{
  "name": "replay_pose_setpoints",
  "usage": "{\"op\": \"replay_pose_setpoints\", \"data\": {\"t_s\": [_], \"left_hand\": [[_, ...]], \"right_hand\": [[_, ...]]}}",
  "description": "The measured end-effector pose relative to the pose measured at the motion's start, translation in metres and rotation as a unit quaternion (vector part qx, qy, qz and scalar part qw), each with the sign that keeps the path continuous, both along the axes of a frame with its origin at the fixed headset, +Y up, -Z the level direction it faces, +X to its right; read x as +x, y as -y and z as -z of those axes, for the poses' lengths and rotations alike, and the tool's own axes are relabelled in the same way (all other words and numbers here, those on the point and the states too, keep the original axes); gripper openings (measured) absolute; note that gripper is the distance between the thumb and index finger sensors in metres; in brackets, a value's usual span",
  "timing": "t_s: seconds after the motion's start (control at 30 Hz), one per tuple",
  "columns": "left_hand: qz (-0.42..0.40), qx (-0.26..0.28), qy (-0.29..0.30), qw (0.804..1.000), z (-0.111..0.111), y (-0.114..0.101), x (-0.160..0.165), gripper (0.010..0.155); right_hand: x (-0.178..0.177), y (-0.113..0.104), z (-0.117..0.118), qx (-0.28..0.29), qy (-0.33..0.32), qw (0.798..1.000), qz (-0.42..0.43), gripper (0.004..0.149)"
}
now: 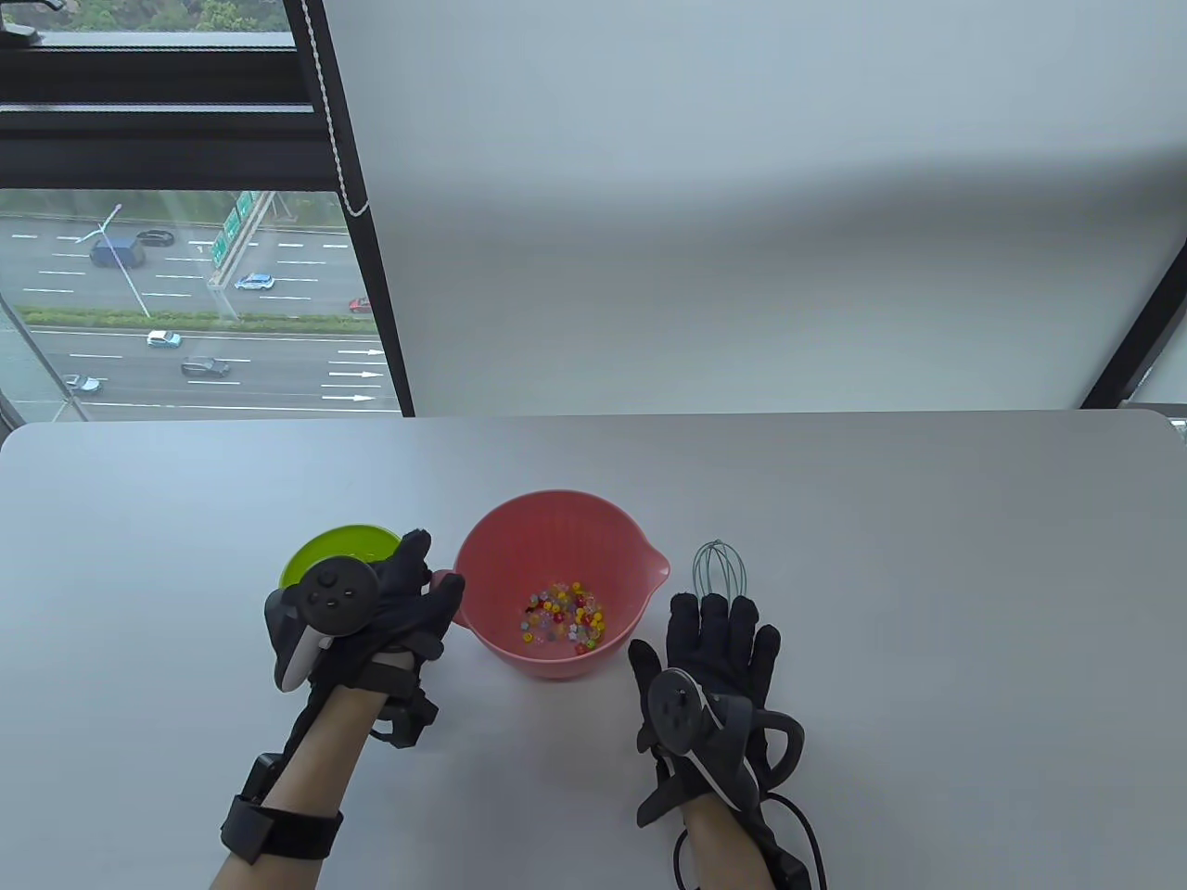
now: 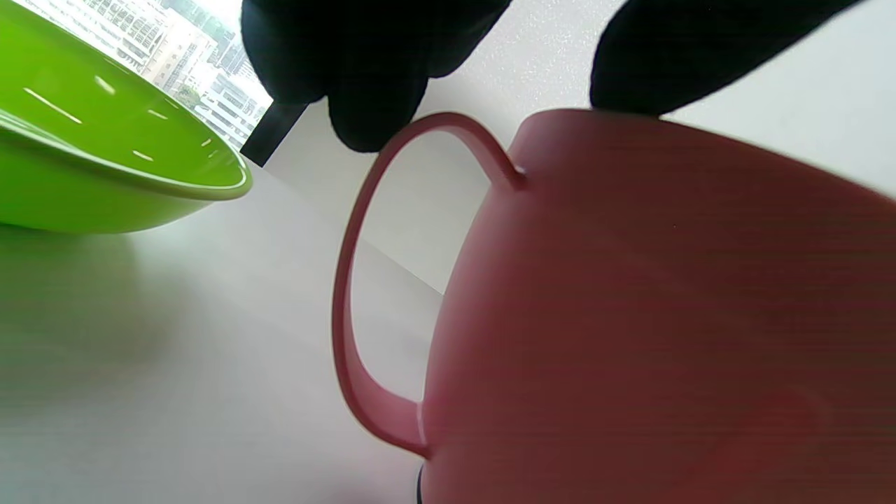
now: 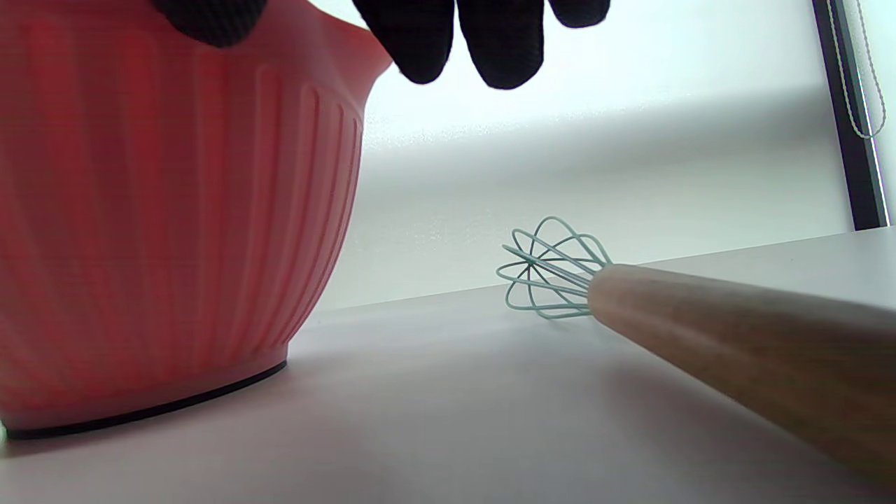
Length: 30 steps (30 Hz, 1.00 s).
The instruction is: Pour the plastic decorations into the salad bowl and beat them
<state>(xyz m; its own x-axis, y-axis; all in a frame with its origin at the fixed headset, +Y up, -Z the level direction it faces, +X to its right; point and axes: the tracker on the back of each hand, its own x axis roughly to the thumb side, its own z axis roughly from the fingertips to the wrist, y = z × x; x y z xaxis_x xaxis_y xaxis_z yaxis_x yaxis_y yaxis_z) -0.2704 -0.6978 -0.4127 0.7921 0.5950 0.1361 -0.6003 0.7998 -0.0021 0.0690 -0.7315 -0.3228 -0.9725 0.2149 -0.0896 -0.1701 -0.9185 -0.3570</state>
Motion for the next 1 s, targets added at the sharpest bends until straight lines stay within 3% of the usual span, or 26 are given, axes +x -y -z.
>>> {"op": "replay_pose_setpoints", "data": {"t_s": [0.47, 0.77, 1.0], "left_hand": [[-0.006, -0.027, 0.001, 1.000, 0.009, 0.005, 0.002, 0.074], [0.009, 0.007, 0.026, 1.000, 0.009, 0.001, 0.016, 0.073], [-0.103, -0.031, 0.026, 0.994, 0.007, 0.013, 0.015, 0.067]], "right_hand": [[0.001, 0.000, 0.000, -0.004, 0.000, 1.000, 0.005, 0.073], [0.002, 0.000, 0.000, -0.004, -0.001, 1.000, 0.006, 0.073], [0.002, 0.001, 0.001, -0.007, 0.000, 1.000, 0.005, 0.073]]}}
